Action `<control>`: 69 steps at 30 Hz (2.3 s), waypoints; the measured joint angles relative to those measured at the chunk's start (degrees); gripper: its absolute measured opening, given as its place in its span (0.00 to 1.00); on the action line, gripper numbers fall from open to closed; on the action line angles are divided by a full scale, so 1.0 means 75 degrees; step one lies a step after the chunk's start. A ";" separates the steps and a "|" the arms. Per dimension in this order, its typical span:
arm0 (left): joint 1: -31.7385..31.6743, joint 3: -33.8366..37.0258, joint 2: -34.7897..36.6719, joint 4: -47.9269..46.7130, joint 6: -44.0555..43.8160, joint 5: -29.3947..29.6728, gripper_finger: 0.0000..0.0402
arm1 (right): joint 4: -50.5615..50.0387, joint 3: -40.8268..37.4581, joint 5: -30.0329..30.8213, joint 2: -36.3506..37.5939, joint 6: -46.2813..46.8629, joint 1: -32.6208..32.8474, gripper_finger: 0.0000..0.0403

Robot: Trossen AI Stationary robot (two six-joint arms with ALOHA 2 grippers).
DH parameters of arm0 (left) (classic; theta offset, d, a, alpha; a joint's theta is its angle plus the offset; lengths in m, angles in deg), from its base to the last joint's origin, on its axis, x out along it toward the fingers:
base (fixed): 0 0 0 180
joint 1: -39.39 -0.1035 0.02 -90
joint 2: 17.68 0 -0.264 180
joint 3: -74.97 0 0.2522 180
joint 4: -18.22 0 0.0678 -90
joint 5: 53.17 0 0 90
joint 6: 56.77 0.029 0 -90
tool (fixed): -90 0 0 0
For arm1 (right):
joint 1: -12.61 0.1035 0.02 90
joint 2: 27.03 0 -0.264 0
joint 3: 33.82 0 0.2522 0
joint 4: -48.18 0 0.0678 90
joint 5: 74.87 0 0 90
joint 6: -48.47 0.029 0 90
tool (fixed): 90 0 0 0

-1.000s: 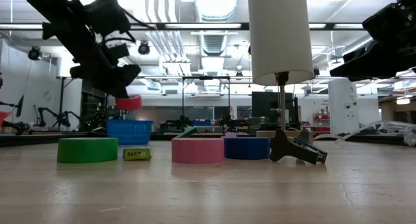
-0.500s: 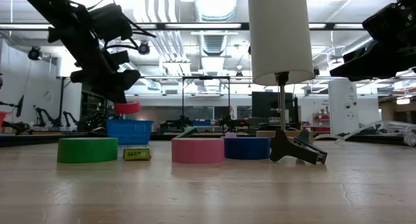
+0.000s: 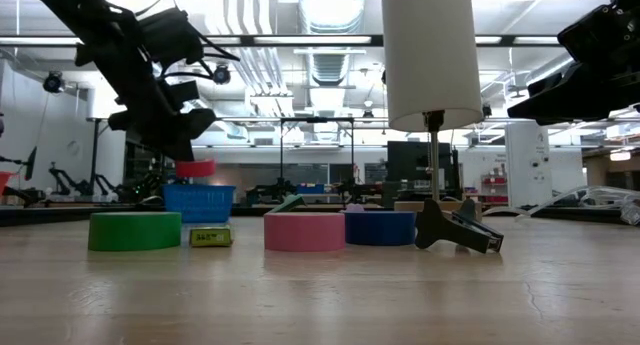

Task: Pick and place Stapler, Stapler remover, tape
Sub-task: Put the red tape into the blue basket, then put the green tape into the blue basket

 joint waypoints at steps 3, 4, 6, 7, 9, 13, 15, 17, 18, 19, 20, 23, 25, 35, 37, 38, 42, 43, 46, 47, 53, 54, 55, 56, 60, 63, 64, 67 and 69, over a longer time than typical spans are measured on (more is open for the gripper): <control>-0.0100 0.0000 0.0000 -0.0015 0.0000 -0.0202 0.13 | 0.0000 0.0000 0.0000 0.0000 0.0000 0.0000 0.02; -0.0120 0.0000 0.0000 -0.0027 0.0000 -0.0234 0.13 | 0.0002 0.0000 0.0000 0.0000 0.0000 0.0000 0.02; -0.0154 0.0000 0.0000 -0.0065 -0.0002 -0.0262 0.13 | 0.0002 0.0000 0.0000 0.0000 0.0000 0.0000 0.02; -0.0159 0.0000 0.0000 -0.0099 -0.0003 -0.0268 0.13 | 0.0000 0.0000 0.0000 0.0000 0.0000 0.0000 0.02; -0.0179 0.0000 0.0000 -0.0129 -0.0003 -0.0271 0.13 | 0.0000 0.0000 0.0000 0.0001 0.0000 0.0000 0.02; -0.0293 0.0000 0.0000 -0.0230 0.0002 -0.0318 0.13 | 0.0000 0.0000 0.0000 0.0000 0.0000 0.0000 0.02; -0.0419 0.0000 0.0000 -0.0231 0.0150 -0.0320 0.13 | 0.0000 0.0000 0.0000 0.0003 0.0000 0.0000 0.02; -0.0630 0.0000 0.0000 -0.0230 0.0175 -0.0334 0.13 | 0.0003 0.0000 0.0000 0.0003 0.0000 -0.0002 0.02; -0.0756 0.0000 0.0000 -0.0227 0.0179 -0.0380 0.13 | 0.0002 0.0000 0.0000 0.0003 0.0000 -0.0002 0.02; -0.0888 0.0000 0.0000 -0.0224 0.0198 -0.0447 0.13 | 0.0000 0.0000 0.0000 0.0003 0.0000 0.0000 0.02; -0.1017 0.0000 -0.0005 -0.0224 0.0230 -0.0546 0.13 | 0.0002 0.0000 0.0000 0.0003 0.0000 0.0000 0.02; -0.1356 0.0000 -0.0147 -0.0192 0.0389 -0.0756 0.13 | 0.0000 0.0000 0.0000 0.0003 0.0000 -0.0001 0.02; -0.1527 0.0000 -0.0315 -0.0155 0.0411 -0.0766 0.13 | 0.0003 0.0000 0.0000 0.0002 0.0000 -0.0001 0.02; -0.1789 -0.0002 -0.1480 0.0653 0.0694 -0.1189 0.13 | 0.0001 0.0000 0.0000 0.0002 0.0000 -0.0003 0.02; -0.1789 0.0000 -0.1616 0.0768 0.0731 -0.1191 0.13 | 0.0000 0.0000 0.0000 0.0000 0.0000 0.0000 0.02; -0.1789 -0.0003 -0.1650 0.0792 0.0734 -0.1211 0.13 | 0.0003 0.0000 0.0000 0.0000 0.0000 0.0000 0.02; -0.1789 -0.0003 -0.1663 0.0787 0.0737 -0.1213 0.16 | 0.0000 0.0000 0.0000 0.0000 0.0000 -0.0003 0.02; -0.1789 -0.0003 -0.1639 0.0787 0.0755 -0.1220 0.18 | 0.0003 0.0000 0.0000 0.0000 0.0000 0.0000 0.02; -0.1789 -0.0003 -0.1536 0.0788 0.0795 -0.1269 0.26 | 0.0001 0.0000 0.0000 0.0000 0.0000 -0.0003 0.02; -0.1789 -0.0003 -0.1512 0.0791 0.0793 -0.1285 0.28 | 0.0002 0.0000 0.0000 0.0000 0.0000 0.0000 0.02; -0.1682 -0.0003 -0.1147 0.0787 0.0809 -0.1366 0.42 | 0.0000 0.0000 0.0000 0.0000 0.0000 0.0000 0.02; -0.1653 -0.0003 -0.1048 0.0803 0.0821 -0.1369 0.43 | 0.0003 0.0000 0.0000 0.0000 0.0000 0.0000 0.02; -0.1620 -0.0003 -0.0933 0.0836 0.0830 -0.1369 0.44 | 0.0003 0.0000 0.0000 0.0000 0.0000 0.0000 0.02; -0.1581 -0.0003 -0.0802 0.0840 0.0833 -0.1369 0.44 | 0.0000 0.0000 0.0000 0.0000 0.0000 0.0000 0.02; -0.1282 -0.0003 -0.0210 0.0833 0.0836 -0.1385 0.44 | 0.0000 0.0000 0.0000 0.0000 0.0000 0.0000 0.02; -0.0834 -0.0003 0.0217 0.0838 0.0866 -0.1465 0.45 | 0.0003 0.0000 0.0000 0.0002 0.0000 -0.0003 0.02; -0.0619 -0.0003 0.0351 0.0835 0.0864 -0.1479 0.45 | 0.0002 0.0000 0.0000 0.0000 0.0000 -0.0002 0.02; 0.0177 -0.0003 0.0650 0.0835 0.0721 -0.1501 0.45 | 0.0002 0.0000 0.0000 0.0000 0.0000 0.0000 0.02; 0.0792 -0.0003 0.0753 0.0863 0.0564 -0.1480 0.45 | 0.0001 0.0000 0.0000 0.0000 0.0000 0.0000 0.02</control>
